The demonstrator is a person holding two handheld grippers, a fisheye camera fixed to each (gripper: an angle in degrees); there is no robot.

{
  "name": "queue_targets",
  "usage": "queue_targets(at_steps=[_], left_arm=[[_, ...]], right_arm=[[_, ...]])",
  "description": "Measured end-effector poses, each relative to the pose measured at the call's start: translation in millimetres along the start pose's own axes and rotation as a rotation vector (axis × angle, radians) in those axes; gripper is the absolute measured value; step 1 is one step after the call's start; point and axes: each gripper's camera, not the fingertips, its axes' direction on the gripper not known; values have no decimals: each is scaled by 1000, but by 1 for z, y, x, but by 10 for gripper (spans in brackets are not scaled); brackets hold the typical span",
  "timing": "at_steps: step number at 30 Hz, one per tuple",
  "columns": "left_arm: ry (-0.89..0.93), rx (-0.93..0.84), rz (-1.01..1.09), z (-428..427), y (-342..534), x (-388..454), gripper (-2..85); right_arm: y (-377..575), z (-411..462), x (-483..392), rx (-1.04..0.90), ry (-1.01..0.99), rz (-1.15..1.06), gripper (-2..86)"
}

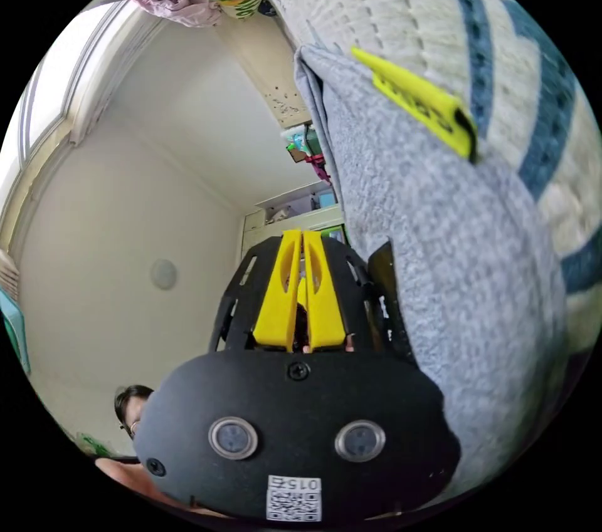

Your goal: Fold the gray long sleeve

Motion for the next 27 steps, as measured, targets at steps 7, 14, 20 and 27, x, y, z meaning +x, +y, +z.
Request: queue_targets(at_steps=[7, 14, 20, 27], left_arm=[[26, 54, 48, -34, -11, -6, -8], [3, 55, 195, -75, -21, -1, -8], [-2, 20, 223, -90, -10, -9, -8], [49, -51, 229, -71, -1, -18, -8]], right_arm=[[61, 9, -129, -3, -9, -14, -4], [119, 24, -219, -5, -14, -14, -5], [172, 41, -280, -3, -18, -1, -4], [234, 65, -330, -2, -24, 11, -4]])
